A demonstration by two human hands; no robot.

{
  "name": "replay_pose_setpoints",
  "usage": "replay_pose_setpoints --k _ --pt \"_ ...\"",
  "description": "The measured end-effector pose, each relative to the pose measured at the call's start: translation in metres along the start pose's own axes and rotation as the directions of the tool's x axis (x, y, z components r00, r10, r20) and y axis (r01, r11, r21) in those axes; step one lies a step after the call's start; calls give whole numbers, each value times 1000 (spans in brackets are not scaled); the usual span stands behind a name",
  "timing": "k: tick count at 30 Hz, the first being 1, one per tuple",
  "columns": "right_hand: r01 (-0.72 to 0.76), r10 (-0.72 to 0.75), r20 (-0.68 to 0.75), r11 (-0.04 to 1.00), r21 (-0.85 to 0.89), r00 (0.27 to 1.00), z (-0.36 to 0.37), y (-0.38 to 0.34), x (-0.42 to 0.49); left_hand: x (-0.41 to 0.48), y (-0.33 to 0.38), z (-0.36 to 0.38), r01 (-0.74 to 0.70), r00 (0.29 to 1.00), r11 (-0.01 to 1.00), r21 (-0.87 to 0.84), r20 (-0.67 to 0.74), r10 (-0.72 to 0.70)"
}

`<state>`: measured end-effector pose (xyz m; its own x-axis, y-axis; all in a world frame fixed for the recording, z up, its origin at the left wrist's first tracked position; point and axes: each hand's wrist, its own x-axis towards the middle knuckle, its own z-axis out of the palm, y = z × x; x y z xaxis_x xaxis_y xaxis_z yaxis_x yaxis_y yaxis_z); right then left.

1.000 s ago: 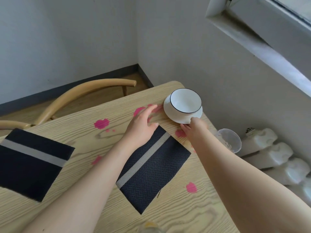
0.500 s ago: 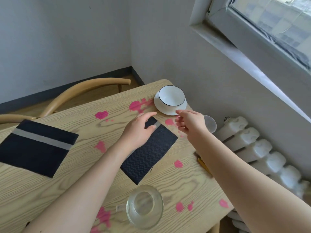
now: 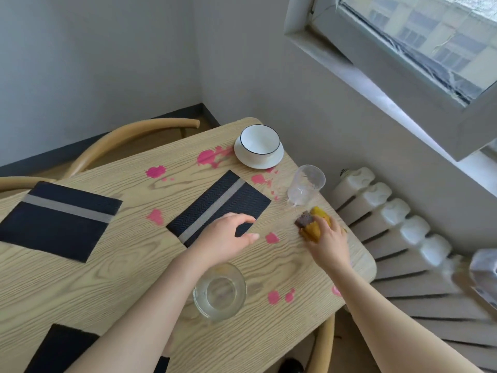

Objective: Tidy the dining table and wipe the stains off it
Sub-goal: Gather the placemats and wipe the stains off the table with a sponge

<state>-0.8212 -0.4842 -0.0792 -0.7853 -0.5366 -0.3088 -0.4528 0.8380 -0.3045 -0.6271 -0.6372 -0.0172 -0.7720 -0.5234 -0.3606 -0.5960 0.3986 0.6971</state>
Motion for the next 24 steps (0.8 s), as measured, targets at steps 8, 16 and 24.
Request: replay_pose_setpoints --k 8,16,24 --pt "98 -101 -81 995 -34 992 6 9 -17 -13 -14 15 49 999 998 35 -6 -49" --pt "148 -91 -184 932 330 979 -1 2 -26 -14 -12 17 96 995 995 20 13 -97" --pt "252 -252 9 965 -65 968 26 -16 -39 -38 -15 19 185 977 982 27 101 -187"
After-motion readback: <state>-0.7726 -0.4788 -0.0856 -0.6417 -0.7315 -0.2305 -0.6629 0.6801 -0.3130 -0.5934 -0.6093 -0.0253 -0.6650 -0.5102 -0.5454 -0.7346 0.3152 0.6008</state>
